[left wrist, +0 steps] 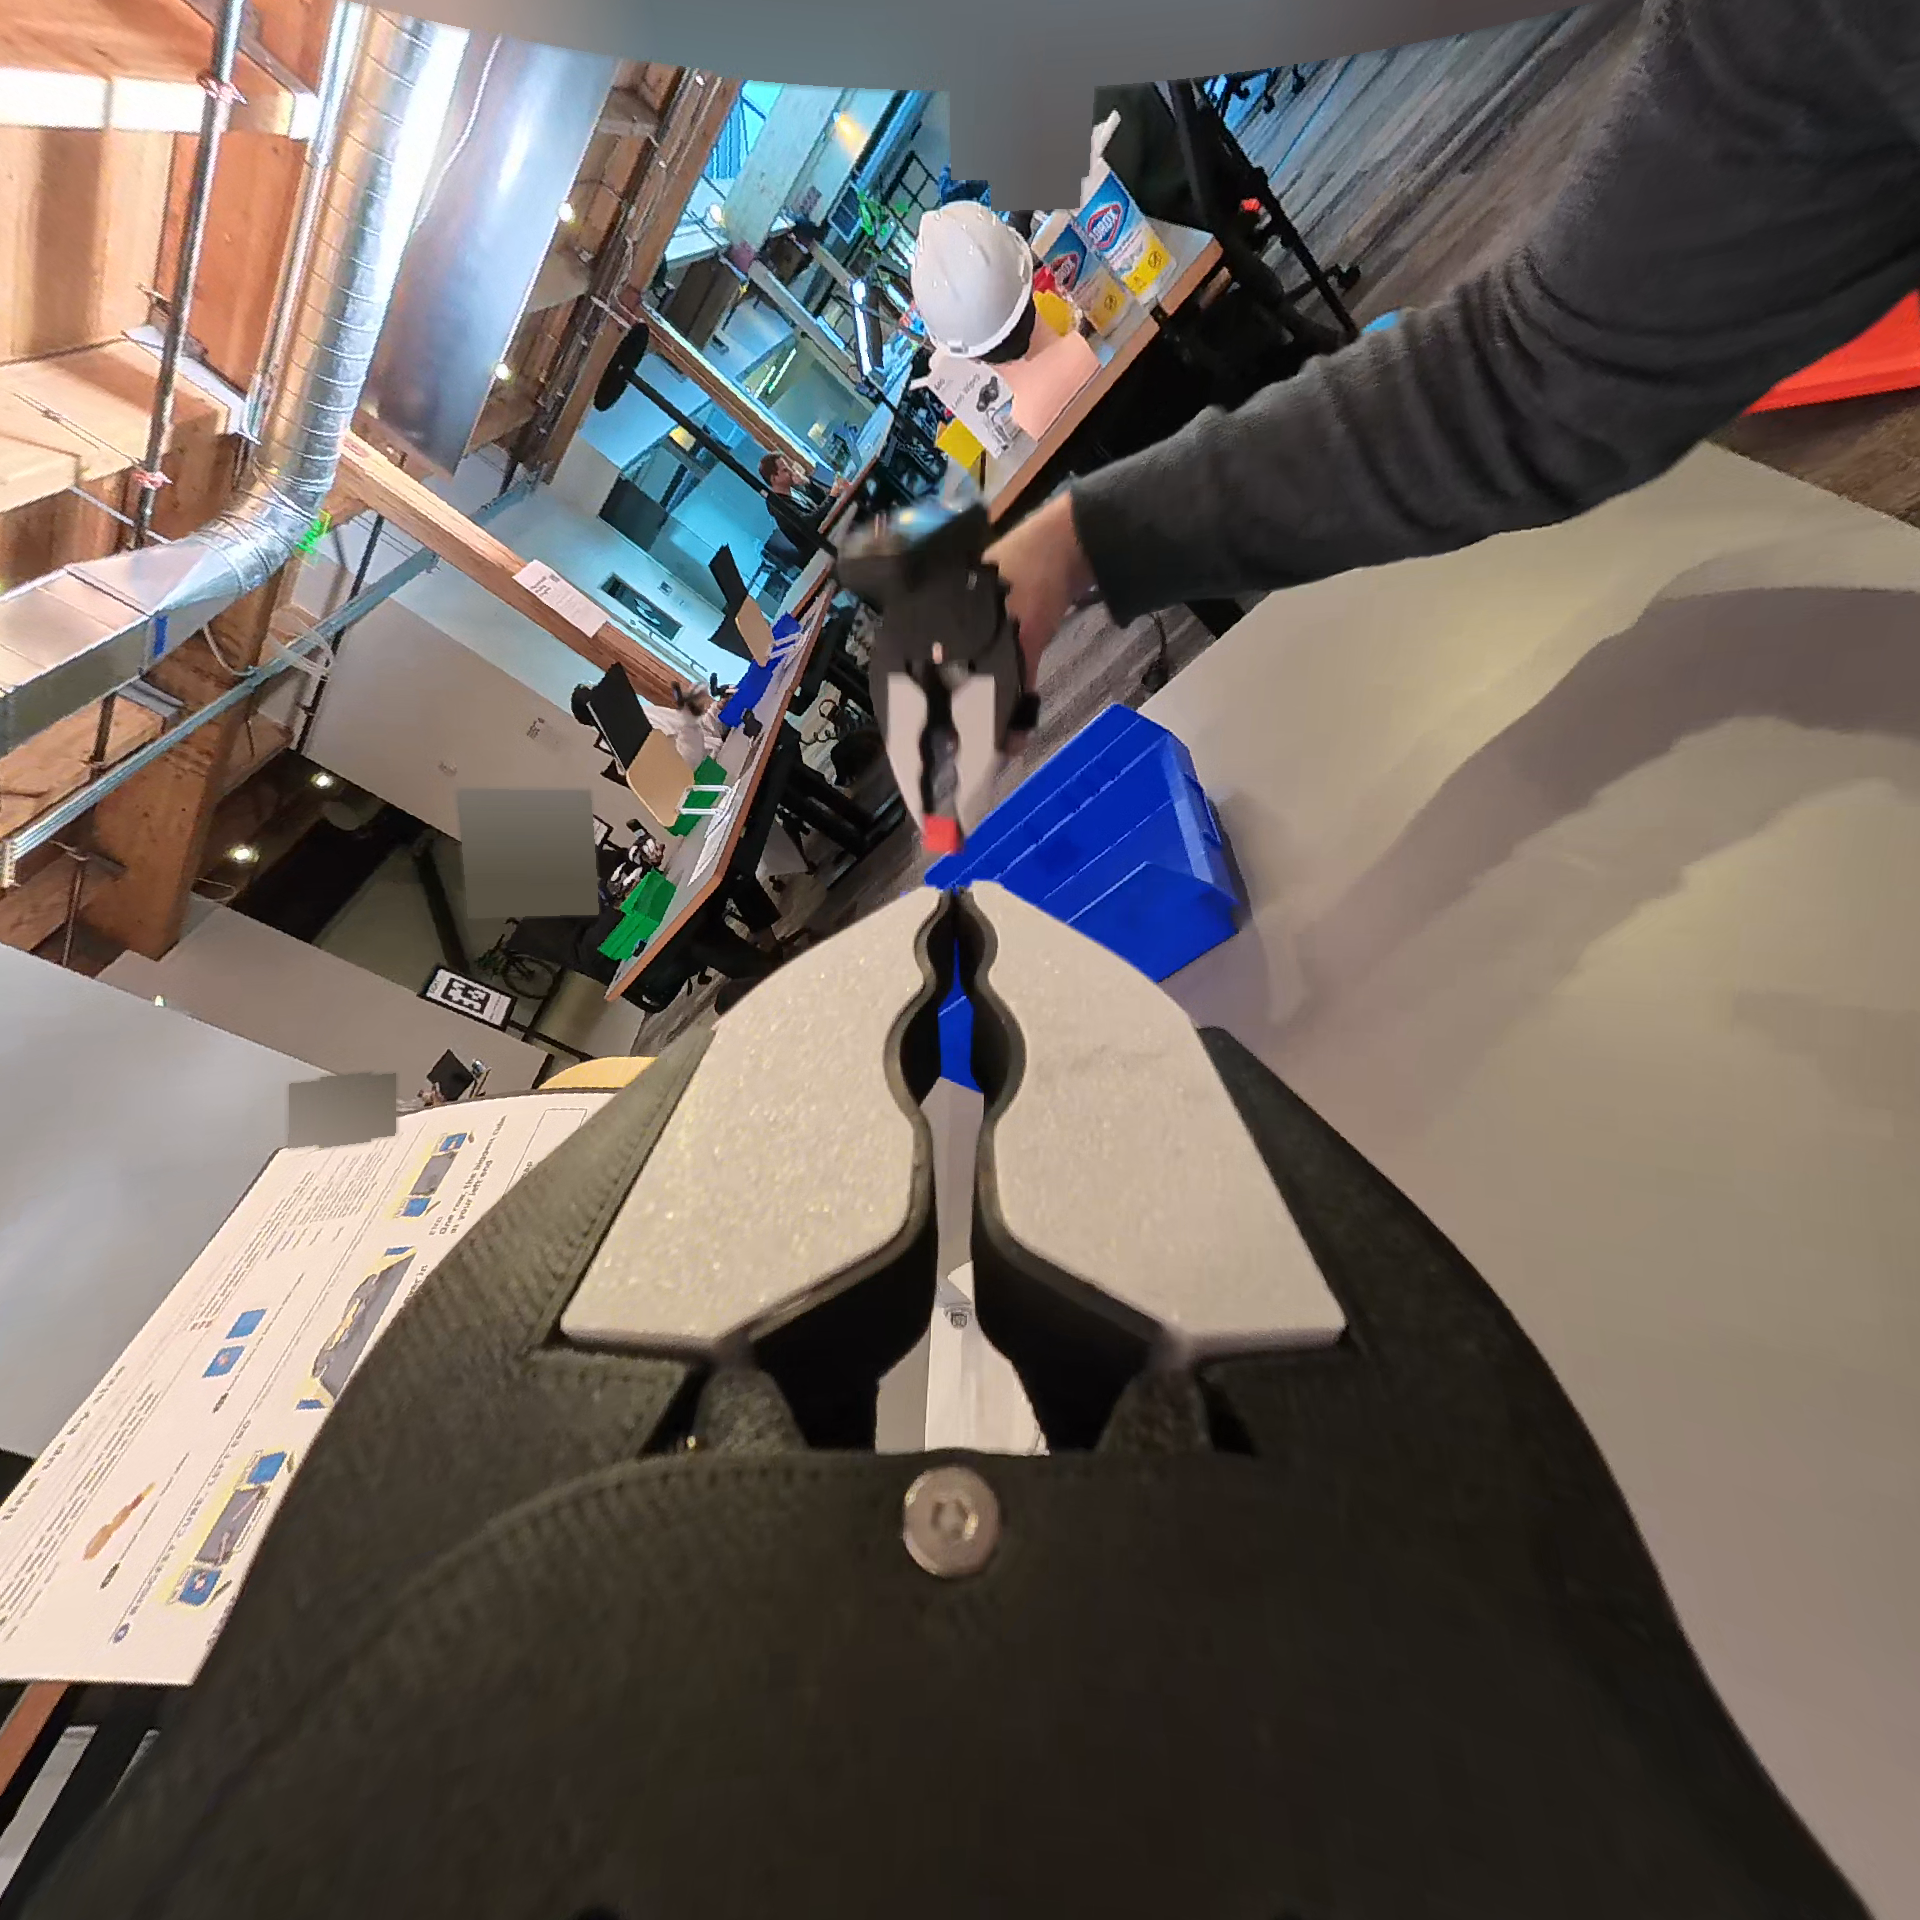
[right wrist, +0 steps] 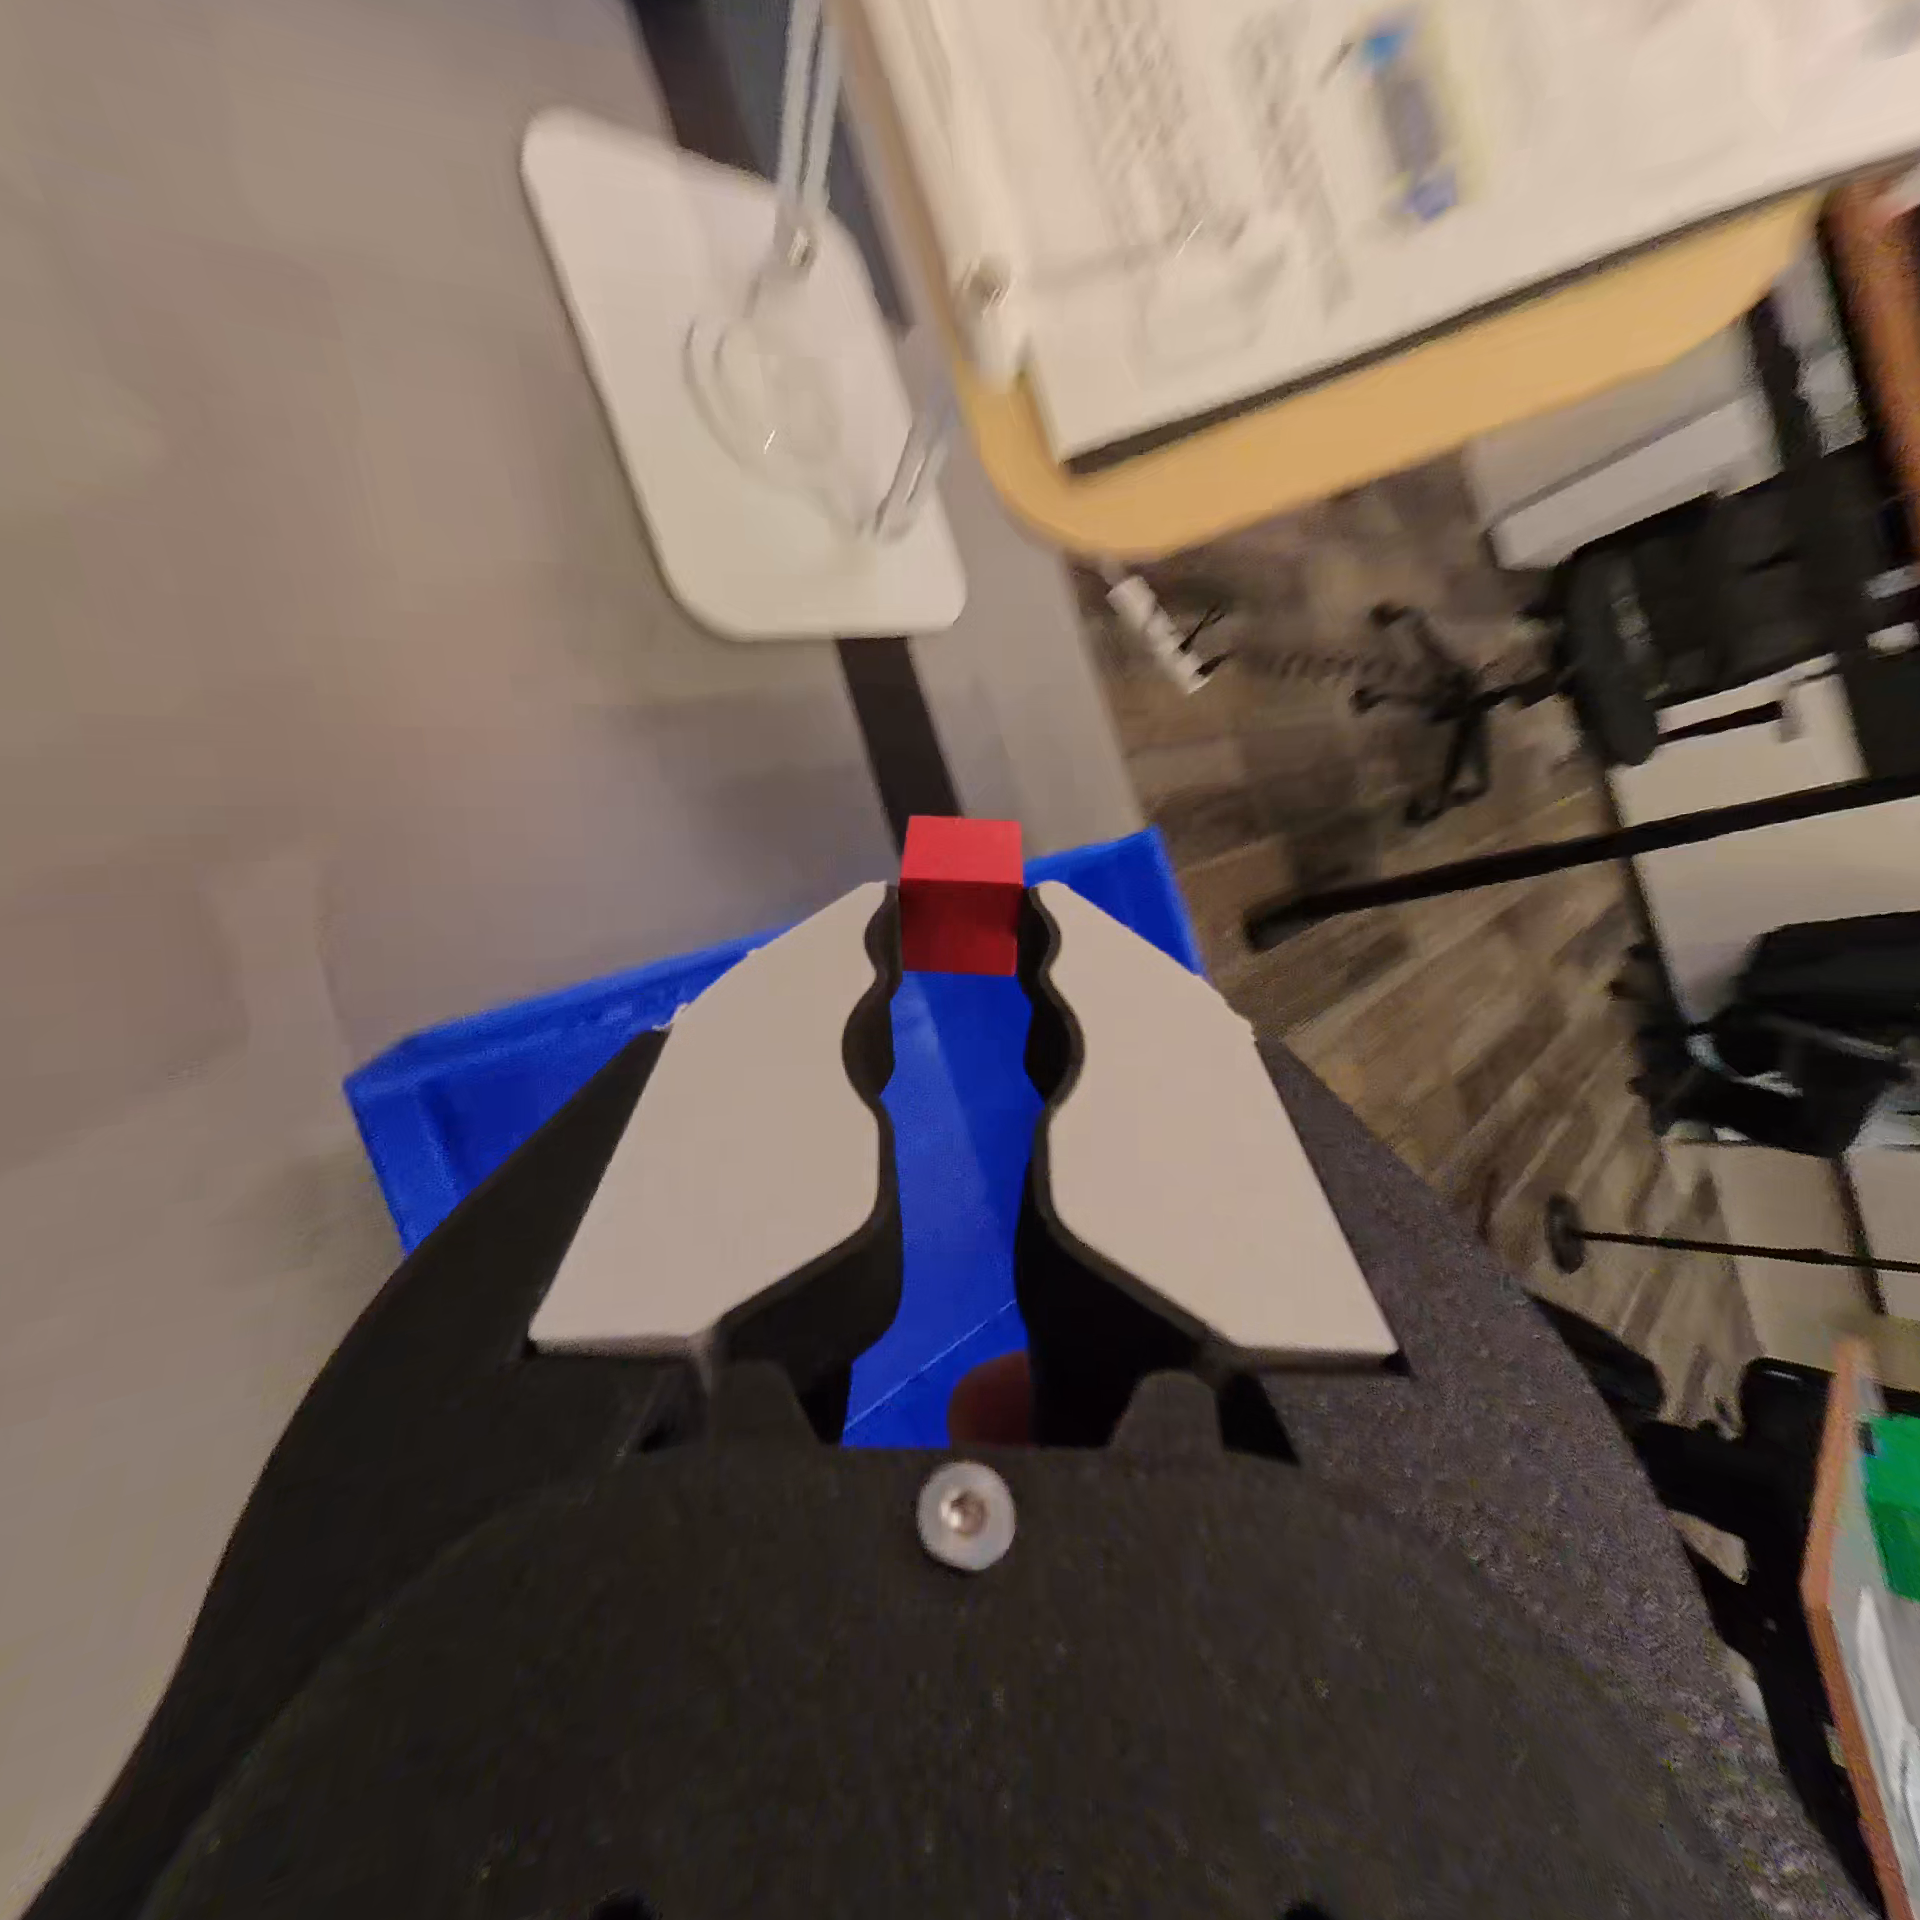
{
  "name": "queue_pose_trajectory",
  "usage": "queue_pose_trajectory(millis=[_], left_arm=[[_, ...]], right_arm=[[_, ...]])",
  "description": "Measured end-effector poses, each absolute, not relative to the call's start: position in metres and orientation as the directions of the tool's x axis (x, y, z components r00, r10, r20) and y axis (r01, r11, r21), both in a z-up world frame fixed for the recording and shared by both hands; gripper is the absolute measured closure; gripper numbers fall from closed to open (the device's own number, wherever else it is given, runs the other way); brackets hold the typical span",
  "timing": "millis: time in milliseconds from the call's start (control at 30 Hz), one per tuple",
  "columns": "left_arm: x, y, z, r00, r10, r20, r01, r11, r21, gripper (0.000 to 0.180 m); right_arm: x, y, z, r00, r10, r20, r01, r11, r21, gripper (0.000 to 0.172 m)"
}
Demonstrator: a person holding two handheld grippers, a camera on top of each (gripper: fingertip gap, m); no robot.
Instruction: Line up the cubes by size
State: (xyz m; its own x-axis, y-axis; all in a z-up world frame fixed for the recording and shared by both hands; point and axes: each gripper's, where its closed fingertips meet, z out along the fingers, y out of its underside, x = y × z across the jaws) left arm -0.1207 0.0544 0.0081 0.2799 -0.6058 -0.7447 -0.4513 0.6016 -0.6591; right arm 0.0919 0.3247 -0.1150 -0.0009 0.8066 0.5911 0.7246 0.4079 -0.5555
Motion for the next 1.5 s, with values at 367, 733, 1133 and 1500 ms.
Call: queue_pose_trajectory(millis=[367, 733, 1133, 1500], left_arm=[[-0.12, 0.057, 0.007, 0.27, -0.633, -0.725, -0.419, 0.601, -0.681, 0.18], [-0.125, 0.064, 0.003, 0.278, -0.642, -0.715, -0.433, 0.581, -0.69, 0.18], [-0.125, 0.068, -0.001, 0.275, -0.65, -0.708, -0.442, 0.568, -0.694, 0.18], [-0.122, 0.07, -0.005, 0.262, -0.658, -0.706, -0.452, 0.562, -0.693, 0.18]], right_arm=[[0.105, 0.373, -0.244, -0.202, 0.935, 0.293, 0.904, 0.293, -0.313, 0.151], [0.107, 0.386, -0.293, -0.275, 0.953, 0.128, 0.943, 0.294, -0.159, 0.151], [0.101, 0.386, -0.306, -0.308, 0.947, 0.093, 0.942, 0.317, -0.111, 0.151], [0.102, 0.39, -0.293, -0.286, 0.947, 0.15, 0.946, 0.304, -0.115, 0.128]])
